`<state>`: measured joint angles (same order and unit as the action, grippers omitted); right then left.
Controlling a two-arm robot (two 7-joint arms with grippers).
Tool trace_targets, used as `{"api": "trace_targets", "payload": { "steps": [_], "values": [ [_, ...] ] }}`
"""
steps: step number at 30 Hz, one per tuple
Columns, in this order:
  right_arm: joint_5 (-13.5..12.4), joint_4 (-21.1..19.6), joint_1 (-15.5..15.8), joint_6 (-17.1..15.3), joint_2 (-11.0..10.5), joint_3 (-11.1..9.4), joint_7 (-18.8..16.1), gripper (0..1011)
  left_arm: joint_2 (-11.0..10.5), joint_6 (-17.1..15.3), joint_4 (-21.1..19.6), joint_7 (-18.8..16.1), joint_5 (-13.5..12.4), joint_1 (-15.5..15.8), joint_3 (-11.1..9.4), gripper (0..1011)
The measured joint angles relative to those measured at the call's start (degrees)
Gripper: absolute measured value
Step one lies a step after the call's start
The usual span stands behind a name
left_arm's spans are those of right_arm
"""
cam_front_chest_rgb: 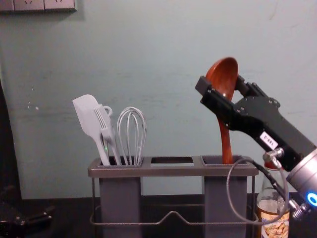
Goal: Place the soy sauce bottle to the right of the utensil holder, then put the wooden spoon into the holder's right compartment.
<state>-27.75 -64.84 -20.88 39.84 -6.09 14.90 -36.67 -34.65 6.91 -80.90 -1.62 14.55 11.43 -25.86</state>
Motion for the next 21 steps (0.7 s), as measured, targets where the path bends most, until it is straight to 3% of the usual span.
{"api": "trace_targets", "payload": {
  "steps": [21],
  "values": [
    [1.65, 2.27, 0.61, -0.09, 0.12, 0.14, -0.94, 837, 0.00, 0.00, 0.00, 0.00, 0.00, 0.00, 0.00, 1000]
  ]
}}
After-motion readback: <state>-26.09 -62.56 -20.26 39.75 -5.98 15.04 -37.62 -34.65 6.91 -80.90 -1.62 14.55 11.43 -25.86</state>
